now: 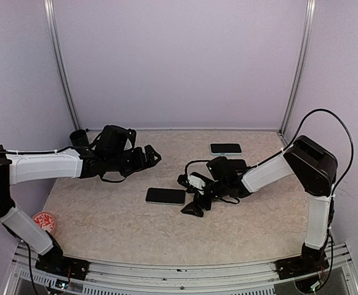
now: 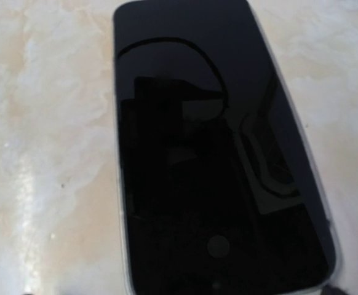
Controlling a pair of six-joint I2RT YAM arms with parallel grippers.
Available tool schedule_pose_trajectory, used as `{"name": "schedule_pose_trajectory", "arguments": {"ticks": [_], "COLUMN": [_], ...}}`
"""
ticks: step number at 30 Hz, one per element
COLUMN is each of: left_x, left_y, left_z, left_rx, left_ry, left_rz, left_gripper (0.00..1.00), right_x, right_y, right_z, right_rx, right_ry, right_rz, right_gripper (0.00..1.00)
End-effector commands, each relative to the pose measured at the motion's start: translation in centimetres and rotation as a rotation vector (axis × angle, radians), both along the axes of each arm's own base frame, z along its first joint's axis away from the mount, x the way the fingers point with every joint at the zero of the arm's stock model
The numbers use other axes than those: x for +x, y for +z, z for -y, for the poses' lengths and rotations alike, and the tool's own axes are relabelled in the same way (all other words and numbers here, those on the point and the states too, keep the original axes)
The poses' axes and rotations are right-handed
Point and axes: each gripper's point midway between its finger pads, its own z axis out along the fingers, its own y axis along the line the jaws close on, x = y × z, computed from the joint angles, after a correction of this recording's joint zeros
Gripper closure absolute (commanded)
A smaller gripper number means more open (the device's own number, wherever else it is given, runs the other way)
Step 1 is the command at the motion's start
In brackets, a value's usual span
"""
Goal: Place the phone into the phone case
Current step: Pick up the phone at the center of the board.
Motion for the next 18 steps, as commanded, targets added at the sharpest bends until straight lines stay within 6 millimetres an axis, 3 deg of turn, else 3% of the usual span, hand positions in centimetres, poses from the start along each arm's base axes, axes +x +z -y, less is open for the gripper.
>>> {"name": "schedule_pose_trajectory", "arguments": {"ticks": [1,12,18], "left_x": [0.1,0.1,0.1], "left_y": [1.2,1.2,0.9], "left_z": [-0.3,-0.4,-0.4], "left_rx": [-0.026,-0.028,-0.027], "left_ry": [0.008,0.007,0.005], "left_rz": [0.034,0.037,0.032], "left_gripper": [0.01,0.01,0.01], "right_x": [0.2,2.0,3.0], "right_y": [-2.1,-2.9,-1.8], "right_z": [1.1,0.8,1.0], "right_rx": [-0.032,-0.078,-0.050], "right_ry": [0.014,-0.026,-0.055], "right_rz": [-0.052,-0.036,-0.015], "right_gripper": [0.00,0.00,0.00]}}
